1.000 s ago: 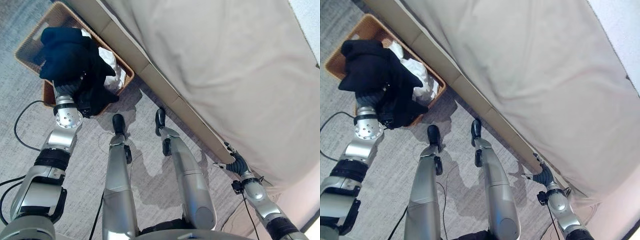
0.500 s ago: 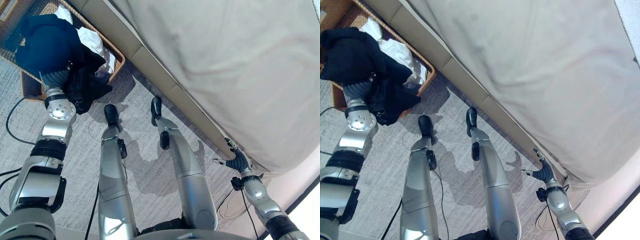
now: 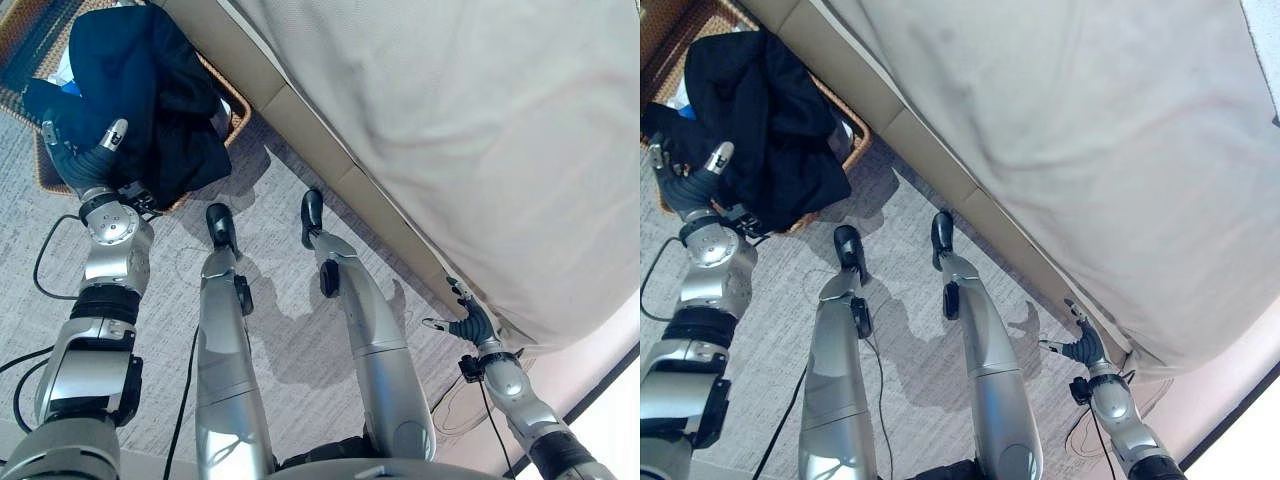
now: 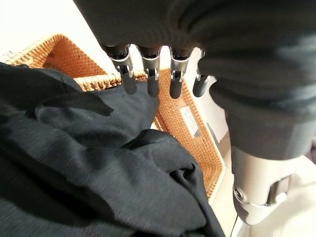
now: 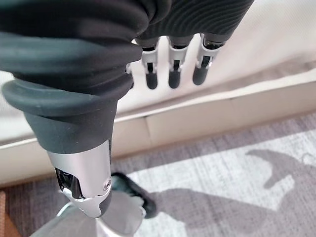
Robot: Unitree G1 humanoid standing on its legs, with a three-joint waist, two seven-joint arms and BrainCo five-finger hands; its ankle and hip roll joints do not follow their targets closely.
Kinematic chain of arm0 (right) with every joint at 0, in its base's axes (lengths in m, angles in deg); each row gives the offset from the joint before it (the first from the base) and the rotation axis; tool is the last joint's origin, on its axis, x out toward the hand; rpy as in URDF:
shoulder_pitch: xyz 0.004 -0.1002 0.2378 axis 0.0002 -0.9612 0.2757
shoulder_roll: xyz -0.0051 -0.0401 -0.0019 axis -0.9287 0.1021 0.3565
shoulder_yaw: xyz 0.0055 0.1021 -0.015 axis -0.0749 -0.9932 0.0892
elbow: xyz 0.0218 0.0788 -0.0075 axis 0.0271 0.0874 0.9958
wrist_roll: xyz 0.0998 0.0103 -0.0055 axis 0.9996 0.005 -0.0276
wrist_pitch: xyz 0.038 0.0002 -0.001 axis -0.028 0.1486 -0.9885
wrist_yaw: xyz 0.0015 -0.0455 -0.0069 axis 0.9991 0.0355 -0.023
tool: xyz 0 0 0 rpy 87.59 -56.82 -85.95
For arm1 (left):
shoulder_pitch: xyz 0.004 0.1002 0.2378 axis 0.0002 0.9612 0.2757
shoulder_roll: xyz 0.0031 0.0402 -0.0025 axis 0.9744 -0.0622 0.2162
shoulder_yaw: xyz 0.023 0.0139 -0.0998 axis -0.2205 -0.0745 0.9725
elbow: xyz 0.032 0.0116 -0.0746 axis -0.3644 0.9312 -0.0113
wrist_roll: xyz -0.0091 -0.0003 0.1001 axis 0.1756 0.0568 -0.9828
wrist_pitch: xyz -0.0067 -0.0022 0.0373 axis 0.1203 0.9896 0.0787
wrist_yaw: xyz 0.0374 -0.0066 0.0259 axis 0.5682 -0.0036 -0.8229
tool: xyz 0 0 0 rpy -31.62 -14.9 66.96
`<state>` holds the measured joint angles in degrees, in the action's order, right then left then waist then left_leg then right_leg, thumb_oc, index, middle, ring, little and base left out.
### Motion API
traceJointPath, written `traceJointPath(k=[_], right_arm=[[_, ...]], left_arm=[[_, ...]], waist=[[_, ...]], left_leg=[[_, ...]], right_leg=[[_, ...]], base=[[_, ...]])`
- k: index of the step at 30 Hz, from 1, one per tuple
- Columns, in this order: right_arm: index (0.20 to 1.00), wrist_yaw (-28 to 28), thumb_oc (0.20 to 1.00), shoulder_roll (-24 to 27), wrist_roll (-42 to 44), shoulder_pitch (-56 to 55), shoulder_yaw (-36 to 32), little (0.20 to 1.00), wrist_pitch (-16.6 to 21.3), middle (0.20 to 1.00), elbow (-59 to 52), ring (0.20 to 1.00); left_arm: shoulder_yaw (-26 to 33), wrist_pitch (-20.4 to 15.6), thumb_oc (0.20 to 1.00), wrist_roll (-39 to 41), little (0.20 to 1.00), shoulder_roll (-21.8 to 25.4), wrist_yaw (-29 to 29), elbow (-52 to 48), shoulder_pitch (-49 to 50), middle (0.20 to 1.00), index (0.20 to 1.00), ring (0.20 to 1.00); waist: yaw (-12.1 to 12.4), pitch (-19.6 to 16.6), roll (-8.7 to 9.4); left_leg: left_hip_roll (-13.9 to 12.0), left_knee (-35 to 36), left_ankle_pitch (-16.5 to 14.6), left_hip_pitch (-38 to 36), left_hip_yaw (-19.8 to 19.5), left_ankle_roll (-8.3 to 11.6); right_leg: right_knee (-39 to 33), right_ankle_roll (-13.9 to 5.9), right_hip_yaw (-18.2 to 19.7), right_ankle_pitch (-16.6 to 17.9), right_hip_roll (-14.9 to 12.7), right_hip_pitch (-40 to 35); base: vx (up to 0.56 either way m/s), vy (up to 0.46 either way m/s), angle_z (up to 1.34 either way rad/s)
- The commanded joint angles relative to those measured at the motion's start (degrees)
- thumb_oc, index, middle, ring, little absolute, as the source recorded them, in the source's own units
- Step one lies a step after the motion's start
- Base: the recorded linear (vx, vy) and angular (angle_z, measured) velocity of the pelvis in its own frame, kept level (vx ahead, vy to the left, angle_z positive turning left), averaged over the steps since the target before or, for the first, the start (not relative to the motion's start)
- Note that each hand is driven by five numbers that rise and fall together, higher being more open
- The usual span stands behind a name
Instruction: Pick up clothes into the bucket
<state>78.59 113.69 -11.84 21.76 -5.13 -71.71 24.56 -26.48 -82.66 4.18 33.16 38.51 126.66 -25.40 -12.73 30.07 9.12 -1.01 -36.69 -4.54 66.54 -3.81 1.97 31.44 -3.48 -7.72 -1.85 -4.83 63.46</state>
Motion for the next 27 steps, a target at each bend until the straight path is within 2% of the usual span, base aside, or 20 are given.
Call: traceJointPath(k=[1,4,10,12,13,16,19,20,22,23,24,27], right_arm=[[1.000,1.7,1.000,2.3,1.0,-0.3,1.7,1.000,-0.5,1.000,-2.0,1.000],[1.000,1.8,1.000,2.4,0.8,0.2,2.0,1.000,-0.5,1.000,-1.7,1.000],[1.000,2.4,1.000,1.5,0.3,1.0,1.5,1.000,-1.5,1.000,0.3,1.000],[1.000,3.0,1.000,0.8,-0.1,1.6,1.0,1.000,-2.2,1.000,1.4,1.000],[1.000,3.1,1.000,0.4,0.0,1.8,0.4,1.000,-2.3,1.000,2.1,1.000],[1.000,3.2,1.000,-0.4,0.4,2.0,-1.0,1.000,-2.7,1.000,4.4,1.000],[1.000,2.2,1.000,-1.4,2.2,2.2,-2.2,1.000,-2.5,1.000,6.7,1.000],[1.000,2.2,1.000,-1.4,2.2,2.2,-2.2,1.000,-2.5,1.000,6.7,1.000],[1.000,0.1,1.000,-2.6,6.3,2.5,-3.8,1.000,-1.4,1.000,8.8,1.000],[1.000,0.1,1.000,-2.6,6.3,2.5,-3.7,1.000,-1.4,1.000,8.8,1.000],[1.000,-2.3,1.000,-3.8,10.5,2.2,-5.3,1.000,-0.5,1.000,11.5,1.000],[1.000,-5.3,1.000,-5.5,15.1,1.3,-7.0,1.000,-0.3,1.000,16.0,1.000]], left_arm=[[2.4,-3.4,1.000,0.6,1.000,1.1,-0.7,-3.5,2.3,1.000,1.000,1.000],[2.9,-3.2,1.000,0.0,1.000,0.5,-0.4,-3.6,4.0,1.000,1.000,1.000],[5.6,-3.2,1.000,-0.8,1.000,-3.6,-0.2,-4.8,11.7,1.000,1.000,1.000],[6.8,-3.6,1.000,-1.3,1.000,-7.0,0.1,-5.5,15.5,1.000,1.000,1.000],[7.5,-4.4,1.000,-0.4,1.000,-8.7,1.1,-6.9,17.4,1.000,1.000,1.000],[7.5,-5.4,1.000,1.0,1.000,-12.8,4.1,-9.4,22.1,1.000,1.000,1.000],[6.7,-5.8,1.000,0.4,1.000,-15.2,7.4,-9.6,25.3,1.000,1.000,1.000],[6.7,-5.8,1.000,0.4,1.000,-15.3,7.4,-9.7,25.3,1.000,1.000,1.000],[6.1,-6.5,1.000,-1.5,1.000,-16.3,10.2,-9.2,27.2,1.000,1.000,1.000],[6.1,-6.5,1.000,-1.5,1.000,-16.3,10.2,-9.2,27.2,1.000,1.000,1.000],[5.7,-7.0,1.000,-3.8,1.000,-16.2,12.5,-8.8,28.5,1.000,1.000,1.000],[5.0,-7.0,1.000,-3.9,1.000,-17.1,16.6,-6.9,31.0,1.000,1.000,1.000]], waist=[[3.6,-0.3,2.80],[3.9,-0.3,2.42],[5.4,-0.3,0.33],[6.5,-0.3,-0.98],[6.8,-0.3,-1.61],[7.8,-0.3,-3.11],[8.4,-0.3,-4.37],[8.4,-0.3,-4.39],[8.8,-0.3,-5.64],[8.8,-0.3,-5.64],[9.1,-1.4,-6.55],[9.2,-5.2,-7.60]], left_leg=[[0.9,-1.3,-3.3,-3.7,-2.7,0.37],[1.0,-0.4,-3.2,-5.2,-2.4,0.35],[1.6,3.0,-2.4,-12.0,-1.7,0.43],[2.0,5.4,-1.9,-16.7,-1.5,0.45],[2.5,7.4,0.6,-17.7,-1.2,0.29],[3.3,11.2,1.5,-24.8,-1.1,0.36],[3.5,15.5,2.5,-32.2,-1.4,0.66],[3.5,15.6,2.5,-32.4,-1.4,0.66],[3.3,20.1,3.4,-40.5,-1.3,1.05],[3.3,20.3,3.5,-40.7,-1.3,1.06],[3.2,23.6,4.3,-45.8,-1.3,1.36],[3.1,27.5,5.2,-50.9,-1.3,1.68]], right_leg=[[-5.2,-5.17,1.5,2.1,-4.2,-4.0],[-5.4,-5.12,1.6,1.9,-4.3,-5.2],[-6.2,-4.97,1.8,1.4,-4.8,-10.9],[-6.8,-4.77,1.9,0.9,-5.1,-15.1],[-7.8,-4.29,1.6,2.6,-5.6,-15.8],[-9.4,-4.04,1.4,2.2,-5.9,-22.3],[-11.9,-3.87,0.4,2.0,-6.0,-29.7],[-12.0,-3.87,0.4,2.0,-6.0,-29.9],[-14.9,-3.89,-0.5,1.9,-5.8,-37.5],[-15.0,-3.89,-0.5,2.0,-5.8,-37.7],[-17.1,-3.92,-1.0,1.9,-5.5,-42.5],[-20.7,-4.10,-1.6,2.3,-4.9,-48.0]], base=[[-0.01,0.018,0.05],[-0.01,0.012,0.04],[-0.02,0.005,0.06],[-0.05,-0.005,0.03],[-0.06,0.011,0.07],[0.00,-0.007,0.15],[0.03,-0.037,0.06],[0.06,-0.048,0.05],[0.07,-0.040,0.08],[0.12,-0.044,0.13],[0.12,-0.038,0.16],[0.14,-0.050,0.06]])
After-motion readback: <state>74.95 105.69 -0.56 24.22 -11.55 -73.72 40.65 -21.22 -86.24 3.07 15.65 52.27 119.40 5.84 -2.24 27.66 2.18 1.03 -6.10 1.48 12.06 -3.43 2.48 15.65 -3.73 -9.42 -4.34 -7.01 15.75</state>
